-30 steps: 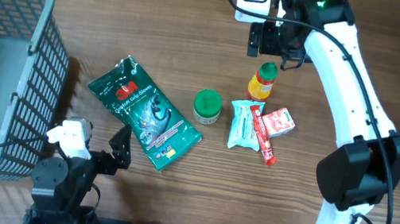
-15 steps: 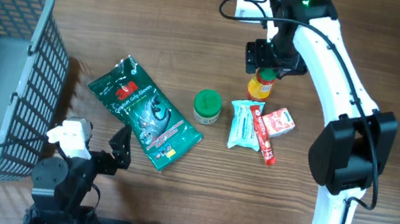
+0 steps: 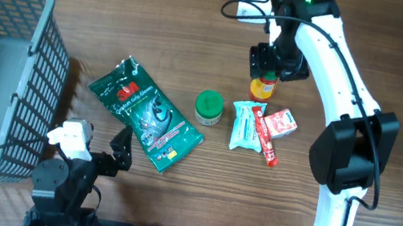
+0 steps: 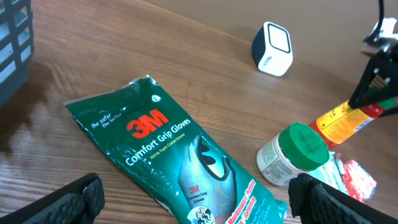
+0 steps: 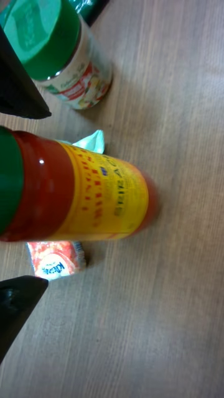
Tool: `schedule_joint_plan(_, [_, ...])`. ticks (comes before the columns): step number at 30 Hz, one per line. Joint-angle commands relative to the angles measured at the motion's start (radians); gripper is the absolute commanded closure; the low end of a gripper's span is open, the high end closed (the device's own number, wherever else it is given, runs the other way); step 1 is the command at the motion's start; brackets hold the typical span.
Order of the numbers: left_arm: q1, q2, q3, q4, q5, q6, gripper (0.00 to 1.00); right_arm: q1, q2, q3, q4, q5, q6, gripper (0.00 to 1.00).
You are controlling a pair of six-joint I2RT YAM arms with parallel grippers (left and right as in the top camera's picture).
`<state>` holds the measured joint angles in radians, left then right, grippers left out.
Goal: Scan the item barcode
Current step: 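Lift the sauce bottle and carry it toward the white scanner, then tilt the sauce bottle sideways and swing it right of the scanner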
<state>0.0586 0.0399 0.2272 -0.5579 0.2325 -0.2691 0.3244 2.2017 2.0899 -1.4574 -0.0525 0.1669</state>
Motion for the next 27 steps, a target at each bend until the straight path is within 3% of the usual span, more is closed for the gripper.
schedule_joint_plan(1, [-0.005,-0.01,-0.008,0.003,-0.006,-0.008,0.0,0.002,0.001,0.089,0.001,-0.016,0.038,0.16])
schedule_joint_plan(6, [-0.005,-0.01,-0.008,0.003,-0.006,-0.008,0.0,0.032,0.008,0.079,0.01,0.013,0.072,0.18])
schedule_joint_plan(12, [-0.005,-0.01,-0.008,0.003,-0.006,-0.008,0.0,0.121,0.035,0.076,-0.02,0.251,0.178,0.18])
schedule_joint_plan(20, [-0.005,-0.01,-0.008,0.003,-0.006,-0.008,0.0,0.115,0.093,0.076,-0.021,0.232,0.192,0.2])
schedule_joint_plan(27, [-0.004,-0.01,-0.008,0.003,-0.006,-0.008,0.0,0.102,0.099,0.076,-0.01,0.146,0.192,0.48])
